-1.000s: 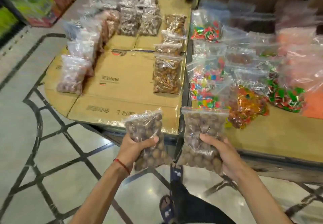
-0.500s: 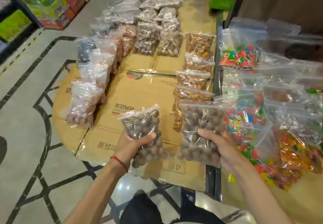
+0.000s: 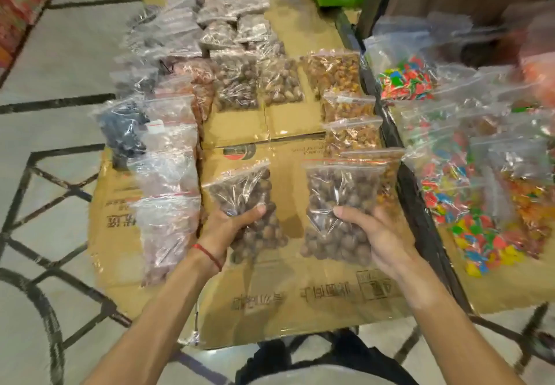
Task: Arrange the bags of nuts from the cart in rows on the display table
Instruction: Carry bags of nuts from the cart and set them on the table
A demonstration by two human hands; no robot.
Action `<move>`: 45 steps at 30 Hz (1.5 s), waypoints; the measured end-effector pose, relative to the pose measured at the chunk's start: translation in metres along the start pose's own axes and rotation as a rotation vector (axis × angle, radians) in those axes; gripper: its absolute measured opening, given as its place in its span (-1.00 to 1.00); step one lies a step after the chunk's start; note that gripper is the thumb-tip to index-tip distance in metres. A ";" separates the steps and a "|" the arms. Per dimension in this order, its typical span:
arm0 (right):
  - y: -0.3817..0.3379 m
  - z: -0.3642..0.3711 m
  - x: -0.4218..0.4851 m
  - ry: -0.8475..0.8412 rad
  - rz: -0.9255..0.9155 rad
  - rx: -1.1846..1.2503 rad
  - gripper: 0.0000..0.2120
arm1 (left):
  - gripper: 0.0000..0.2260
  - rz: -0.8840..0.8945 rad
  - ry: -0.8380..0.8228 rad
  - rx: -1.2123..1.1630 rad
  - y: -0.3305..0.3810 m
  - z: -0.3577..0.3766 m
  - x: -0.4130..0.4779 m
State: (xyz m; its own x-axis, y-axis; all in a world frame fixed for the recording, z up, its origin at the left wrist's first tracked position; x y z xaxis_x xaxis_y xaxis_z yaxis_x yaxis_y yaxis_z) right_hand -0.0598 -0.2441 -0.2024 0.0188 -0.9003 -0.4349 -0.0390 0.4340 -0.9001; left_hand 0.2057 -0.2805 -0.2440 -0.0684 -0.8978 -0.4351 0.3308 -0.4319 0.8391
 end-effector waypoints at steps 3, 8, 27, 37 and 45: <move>-0.006 0.016 0.002 0.028 -0.009 0.000 -0.60 | -0.56 0.007 -0.054 0.027 0.015 -0.008 0.016; -0.025 0.027 0.013 0.043 0.018 -0.068 -0.68 | -0.37 0.026 -0.045 0.041 0.037 -0.017 0.051; -0.088 0.056 0.115 0.030 -0.031 -0.086 -0.78 | -0.48 0.079 0.176 0.154 0.152 -0.002 0.238; -0.077 0.053 0.148 0.029 -0.013 -0.045 -0.92 | -0.51 0.130 0.284 0.260 0.152 -0.008 0.280; -0.071 0.052 0.147 0.003 0.038 -0.069 -0.68 | -0.25 0.163 0.454 0.437 0.149 -0.025 0.272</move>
State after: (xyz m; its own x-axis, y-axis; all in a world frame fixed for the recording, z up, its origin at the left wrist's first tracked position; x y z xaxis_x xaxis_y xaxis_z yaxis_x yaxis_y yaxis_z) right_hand -0.0021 -0.4059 -0.2038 0.0132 -0.8835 -0.4682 -0.1086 0.4643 -0.8790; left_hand 0.2596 -0.5868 -0.2454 0.3867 -0.8702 -0.3053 -0.1170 -0.3747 0.9197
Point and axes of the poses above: each hand's wrist, its own x-axis towards the middle knuckle, its own z-axis out of the palm, y = z × x, the point moved 9 cm from there along x, towards the middle knuckle, and after that the axes turned 14 degrees about -x, right-handed, at the moved point
